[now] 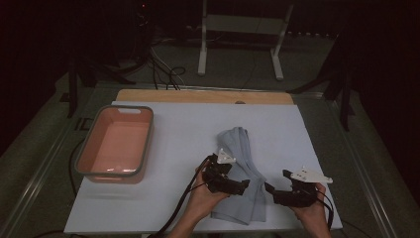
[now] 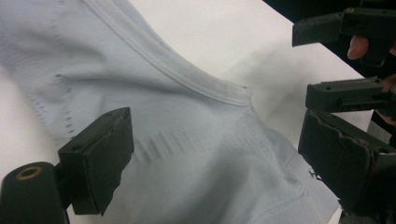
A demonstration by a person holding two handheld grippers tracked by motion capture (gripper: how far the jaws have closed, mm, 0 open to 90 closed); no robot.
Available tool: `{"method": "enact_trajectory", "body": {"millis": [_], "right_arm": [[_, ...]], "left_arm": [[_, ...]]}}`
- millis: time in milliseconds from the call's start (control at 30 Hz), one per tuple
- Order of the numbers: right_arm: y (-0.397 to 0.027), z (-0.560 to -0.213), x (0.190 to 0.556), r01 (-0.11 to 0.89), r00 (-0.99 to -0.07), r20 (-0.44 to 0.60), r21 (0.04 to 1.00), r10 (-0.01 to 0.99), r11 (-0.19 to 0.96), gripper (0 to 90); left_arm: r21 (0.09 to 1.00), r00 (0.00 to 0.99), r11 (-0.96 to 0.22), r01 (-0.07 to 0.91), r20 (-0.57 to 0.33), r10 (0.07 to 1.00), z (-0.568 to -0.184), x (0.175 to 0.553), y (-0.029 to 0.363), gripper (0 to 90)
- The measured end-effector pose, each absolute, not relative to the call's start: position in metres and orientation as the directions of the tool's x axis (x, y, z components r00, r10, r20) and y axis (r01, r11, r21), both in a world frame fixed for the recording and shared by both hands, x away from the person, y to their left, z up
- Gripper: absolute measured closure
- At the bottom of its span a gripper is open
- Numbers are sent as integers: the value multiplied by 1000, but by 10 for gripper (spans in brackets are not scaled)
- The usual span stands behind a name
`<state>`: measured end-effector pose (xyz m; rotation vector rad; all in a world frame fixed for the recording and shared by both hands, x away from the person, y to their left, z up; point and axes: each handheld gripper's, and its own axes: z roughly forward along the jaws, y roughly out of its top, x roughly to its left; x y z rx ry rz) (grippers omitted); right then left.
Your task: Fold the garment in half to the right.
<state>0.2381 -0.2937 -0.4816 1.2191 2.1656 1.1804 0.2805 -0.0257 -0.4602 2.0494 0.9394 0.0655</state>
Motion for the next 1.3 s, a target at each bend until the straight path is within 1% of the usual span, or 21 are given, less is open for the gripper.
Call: {"method": "enact_trajectory", "body": {"millis": [400,533,667,933,1033,1100,1167,1233,1267,1300], "right_arm": [[-277,-484,240,517,-565,74,808,822,283,160],[-274,-484,241,519,-574,85,807,815,282,181],[-268,-484,244,525,-579,91,802,810,284,236],[-258,-486,251,530,-596,89,790,798,308,408],[-255,-488,255,539,-597,89,780,798,317,487],[-253,-489,258,543,-608,95,774,788,325,562],[-253,-489,258,536,-611,73,771,788,345,687],[-254,-488,259,531,-625,81,773,776,347,781],[-255,-488,259,530,-629,85,774,773,346,824],[-256,-487,259,525,-630,83,778,772,345,843]], "left_arm": [[732,685,-316,604,-274,675,-458,283,-4,109],[732,678,-310,607,-273,682,-459,283,1,112],[733,672,-305,608,-272,689,-462,282,7,121],[718,660,-306,626,-278,698,-470,280,15,143],[716,658,-305,628,-279,699,-472,279,16,150],[715,660,-307,628,-279,698,-473,279,17,155],[713,663,-311,628,-282,694,-474,278,16,161],[710,669,-320,627,-280,689,-475,277,15,164],[708,673,-326,626,-279,685,-476,277,13,164],[708,678,-331,624,-280,680,-476,276,12,166]]}}
